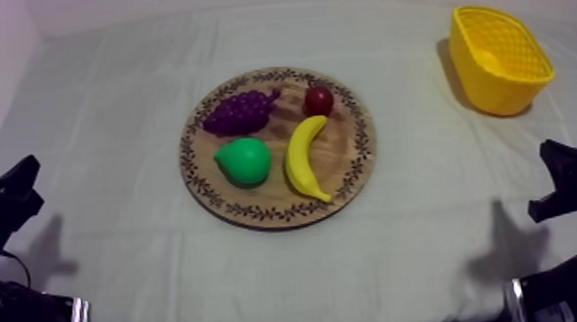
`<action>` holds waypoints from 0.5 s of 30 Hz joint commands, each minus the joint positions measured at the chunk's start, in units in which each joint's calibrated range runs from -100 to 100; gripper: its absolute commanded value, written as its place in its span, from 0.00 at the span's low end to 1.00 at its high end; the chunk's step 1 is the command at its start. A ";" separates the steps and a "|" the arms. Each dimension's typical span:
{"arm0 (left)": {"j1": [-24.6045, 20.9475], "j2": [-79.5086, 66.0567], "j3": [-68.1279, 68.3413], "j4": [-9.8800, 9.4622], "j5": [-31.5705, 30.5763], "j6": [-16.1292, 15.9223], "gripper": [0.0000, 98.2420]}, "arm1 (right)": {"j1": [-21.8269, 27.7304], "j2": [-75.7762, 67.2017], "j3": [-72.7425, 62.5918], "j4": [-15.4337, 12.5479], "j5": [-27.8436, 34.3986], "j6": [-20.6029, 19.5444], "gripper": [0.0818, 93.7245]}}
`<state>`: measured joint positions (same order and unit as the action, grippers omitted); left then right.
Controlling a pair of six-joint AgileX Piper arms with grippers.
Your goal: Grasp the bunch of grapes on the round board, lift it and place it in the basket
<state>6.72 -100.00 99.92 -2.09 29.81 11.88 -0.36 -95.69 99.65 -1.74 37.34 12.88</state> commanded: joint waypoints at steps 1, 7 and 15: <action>-0.03 0.00 -0.03 0.02 0.02 0.01 0.00 | -0.03 0.01 0.01 0.00 0.00 0.01 0.00; -0.03 0.00 -0.03 0.02 0.02 0.01 0.00 | 0.10 0.01 0.01 0.00 0.00 0.49 0.01; -0.03 0.00 -0.03 0.02 0.02 0.01 0.00 | 0.50 0.01 0.01 0.00 0.00 2.76 0.00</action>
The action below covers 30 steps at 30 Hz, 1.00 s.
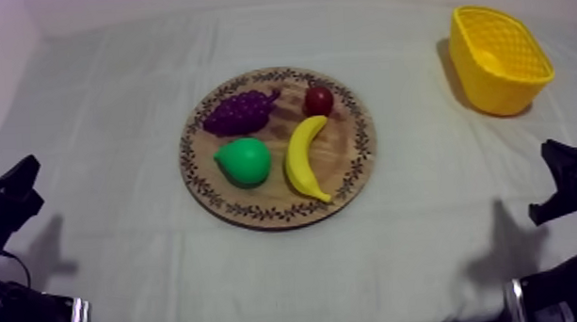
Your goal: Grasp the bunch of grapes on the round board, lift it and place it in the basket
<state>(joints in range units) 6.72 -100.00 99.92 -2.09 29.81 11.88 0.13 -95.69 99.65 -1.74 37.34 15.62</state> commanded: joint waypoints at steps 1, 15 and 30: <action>-0.03 0.00 -0.03 0.02 0.02 0.01 0.00 | 0.04 0.01 0.01 0.00 0.00 -0.04 0.00; -0.03 0.00 -0.03 0.02 0.02 0.01 0.00 | -1.13 6.12 -7.72 0.81 1.45 1.37 0.00; -0.03 0.00 -0.03 0.02 0.02 0.01 0.00 | -7.00 33.98 -37.63 1.21 7.87 4.07 0.00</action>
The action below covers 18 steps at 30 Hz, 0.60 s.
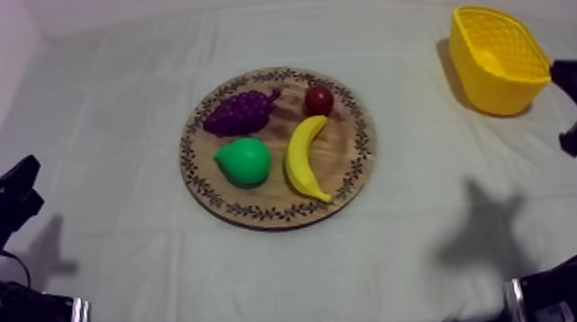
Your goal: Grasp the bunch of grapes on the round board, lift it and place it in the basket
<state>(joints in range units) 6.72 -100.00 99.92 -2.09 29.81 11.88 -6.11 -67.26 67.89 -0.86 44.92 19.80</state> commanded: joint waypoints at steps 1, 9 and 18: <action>-0.03 0.00 -0.03 0.02 0.02 0.01 0.00 | -1.36 7.36 -7.72 0.62 0.49 -0.19 0.00; -0.03 0.00 -0.03 0.02 0.02 0.01 0.00 | -6.21 21.59 -22.30 3.39 4.44 -0.88 0.00; -0.03 0.00 -0.03 0.02 0.02 0.01 0.00 | -12.10 36.39 -37.58 5.85 11.93 -1.32 0.00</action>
<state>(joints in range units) 6.72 -100.00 99.92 -2.09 29.81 11.88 -17.16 -34.73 34.55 4.81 55.53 18.42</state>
